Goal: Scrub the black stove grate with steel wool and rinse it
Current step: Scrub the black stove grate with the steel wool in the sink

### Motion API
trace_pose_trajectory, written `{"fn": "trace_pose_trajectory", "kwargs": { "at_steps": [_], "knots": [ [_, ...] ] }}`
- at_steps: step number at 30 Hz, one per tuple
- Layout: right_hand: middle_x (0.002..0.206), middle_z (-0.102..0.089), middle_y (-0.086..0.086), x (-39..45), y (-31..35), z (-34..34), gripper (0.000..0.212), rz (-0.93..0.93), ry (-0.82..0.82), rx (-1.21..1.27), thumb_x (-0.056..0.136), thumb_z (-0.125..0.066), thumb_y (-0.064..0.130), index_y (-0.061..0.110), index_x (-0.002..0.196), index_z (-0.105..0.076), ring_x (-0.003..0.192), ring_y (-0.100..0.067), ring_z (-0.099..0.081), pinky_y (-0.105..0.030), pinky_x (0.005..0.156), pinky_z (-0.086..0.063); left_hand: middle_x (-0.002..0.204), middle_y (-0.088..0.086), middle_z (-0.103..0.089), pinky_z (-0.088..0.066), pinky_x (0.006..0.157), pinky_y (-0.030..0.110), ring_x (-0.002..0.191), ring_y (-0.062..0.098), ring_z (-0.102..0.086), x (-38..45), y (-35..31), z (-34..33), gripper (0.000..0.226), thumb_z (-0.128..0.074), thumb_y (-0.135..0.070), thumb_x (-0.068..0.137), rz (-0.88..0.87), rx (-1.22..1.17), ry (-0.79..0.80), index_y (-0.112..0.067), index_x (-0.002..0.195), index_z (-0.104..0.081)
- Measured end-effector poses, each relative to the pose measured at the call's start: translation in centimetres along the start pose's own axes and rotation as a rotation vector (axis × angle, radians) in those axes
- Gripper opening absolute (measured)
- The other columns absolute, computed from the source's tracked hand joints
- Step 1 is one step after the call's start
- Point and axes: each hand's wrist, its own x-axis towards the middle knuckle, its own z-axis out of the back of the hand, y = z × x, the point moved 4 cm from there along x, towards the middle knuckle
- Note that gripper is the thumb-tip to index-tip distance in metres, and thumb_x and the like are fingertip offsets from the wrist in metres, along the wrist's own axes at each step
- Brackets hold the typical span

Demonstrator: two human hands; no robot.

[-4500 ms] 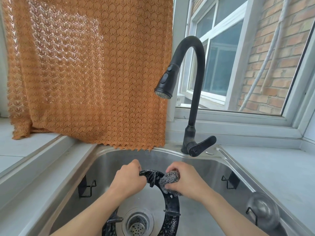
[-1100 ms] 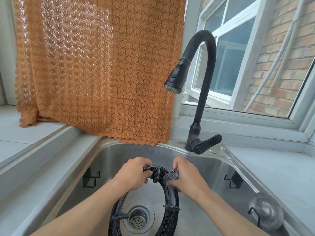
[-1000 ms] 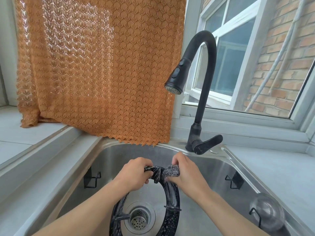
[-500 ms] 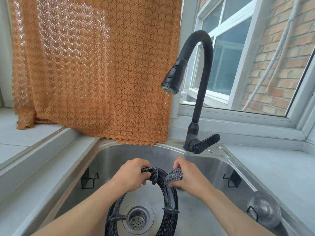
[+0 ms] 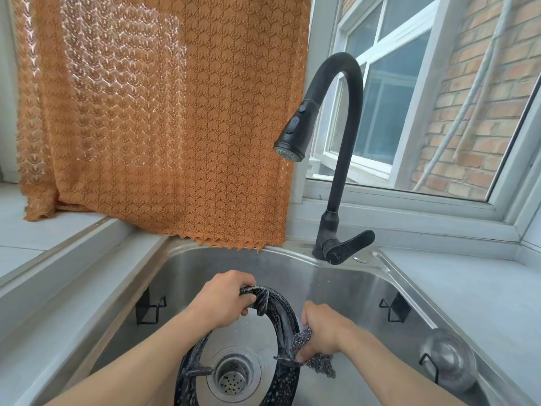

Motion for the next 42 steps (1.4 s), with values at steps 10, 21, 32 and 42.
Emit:
{"fn": "trace_pose_trajectory", "kwargs": {
  "at_steps": [10, 21, 32, 42],
  "knots": [
    [0.089, -0.055, -0.002, -0.7, 2.8, 1.5, 0.072, 0.090, -0.290, 0.126, 0.070, -0.091, 0.041, 0.016, 0.111, -0.037, 0.080, -0.021, -0.055, -0.030, 0.055, -0.038, 0.080, -0.001, -0.077, -0.055, 0.074, 0.030, 0.059, 0.005, -0.062, 0.0, -0.1, 0.1, 0.013, -0.058, -0.022, 0.101, -0.001, 0.008, -0.012, -0.021, 0.093, -0.068],
    [0.072, -0.044, 0.004, -2.4, 5.4, 3.3, 0.054, 0.292, -0.615, 0.228, 0.080, -0.077, 0.030, 0.025, 0.098, -0.026, 0.057, -0.014, -0.038, -0.032, 0.053, -0.029, 0.080, 0.000, -0.077, -0.051, 0.067, 0.028, 0.058, 0.005, -0.060, 0.1, -0.5, -0.2, 0.015, -0.058, -0.020, 0.100, -0.028, 0.019, -0.017, -0.023, 0.086, -0.063],
    [0.099, -0.054, -0.002, -1.2, 2.8, 1.5, 0.082, -0.061, -0.321, 0.200, 0.063, -0.093, 0.049, 0.013, 0.115, -0.040, 0.100, -0.027, -0.061, -0.036, 0.074, -0.051, 0.081, -0.001, -0.076, -0.047, 0.064, 0.024, 0.054, -0.002, -0.059, -0.1, -0.9, -0.3, 0.012, -0.057, -0.022, 0.100, -0.034, 0.011, -0.029, -0.018, 0.093, -0.066],
    [0.120, -0.061, -0.010, -0.4, 2.2, 0.5, 0.095, -0.194, -0.190, 0.216, 0.062, -0.094, 0.049, 0.005, 0.127, -0.040, 0.113, -0.028, -0.063, -0.030, 0.075, -0.046, 0.085, 0.001, -0.075, -0.057, 0.079, 0.036, 0.082, 0.023, -0.070, -0.7, -1.8, -0.3, 0.012, -0.057, -0.024, 0.101, -0.054, 0.020, -0.090, -0.022, 0.094, -0.066]
  ]
}}
